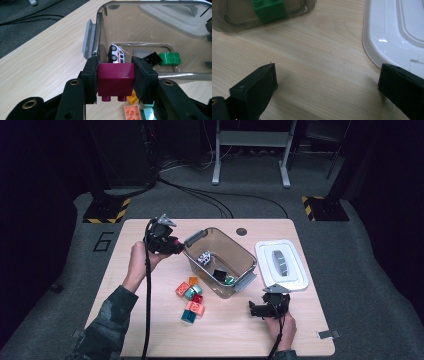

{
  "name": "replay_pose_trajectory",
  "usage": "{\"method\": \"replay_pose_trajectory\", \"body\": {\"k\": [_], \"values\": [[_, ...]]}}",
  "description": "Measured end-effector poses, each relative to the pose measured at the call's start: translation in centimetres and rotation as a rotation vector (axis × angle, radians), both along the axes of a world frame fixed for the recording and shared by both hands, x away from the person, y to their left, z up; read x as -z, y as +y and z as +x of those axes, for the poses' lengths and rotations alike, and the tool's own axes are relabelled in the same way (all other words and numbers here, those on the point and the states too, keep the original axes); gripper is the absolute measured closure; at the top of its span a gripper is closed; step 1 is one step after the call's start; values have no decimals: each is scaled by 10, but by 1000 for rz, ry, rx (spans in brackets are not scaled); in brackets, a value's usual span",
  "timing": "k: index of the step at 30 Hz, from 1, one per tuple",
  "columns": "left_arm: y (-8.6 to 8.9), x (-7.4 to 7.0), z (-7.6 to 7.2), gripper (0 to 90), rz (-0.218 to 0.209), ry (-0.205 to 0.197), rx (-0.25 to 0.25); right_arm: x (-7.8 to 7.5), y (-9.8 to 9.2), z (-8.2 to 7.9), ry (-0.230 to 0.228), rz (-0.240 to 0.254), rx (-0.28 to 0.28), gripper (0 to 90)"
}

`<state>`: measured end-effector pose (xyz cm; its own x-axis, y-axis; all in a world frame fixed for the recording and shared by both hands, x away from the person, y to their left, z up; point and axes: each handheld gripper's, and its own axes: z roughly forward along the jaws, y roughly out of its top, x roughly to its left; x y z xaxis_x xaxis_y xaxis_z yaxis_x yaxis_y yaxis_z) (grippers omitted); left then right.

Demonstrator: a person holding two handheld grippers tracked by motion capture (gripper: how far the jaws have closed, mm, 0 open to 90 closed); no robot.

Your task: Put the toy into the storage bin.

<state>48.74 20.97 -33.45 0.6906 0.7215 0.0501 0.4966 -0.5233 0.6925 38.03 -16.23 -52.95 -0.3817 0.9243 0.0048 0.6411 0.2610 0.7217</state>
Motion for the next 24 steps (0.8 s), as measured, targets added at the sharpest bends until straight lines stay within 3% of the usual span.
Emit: {"method": "replay_pose_trajectory", "body": {"k": [12,24], "values": [[-26,-1,13,590,11,7,38,0,0,0,0,1,0,12],[-54,14,24,590,34,39,73,0,0,0,0,2,1,12]]}}
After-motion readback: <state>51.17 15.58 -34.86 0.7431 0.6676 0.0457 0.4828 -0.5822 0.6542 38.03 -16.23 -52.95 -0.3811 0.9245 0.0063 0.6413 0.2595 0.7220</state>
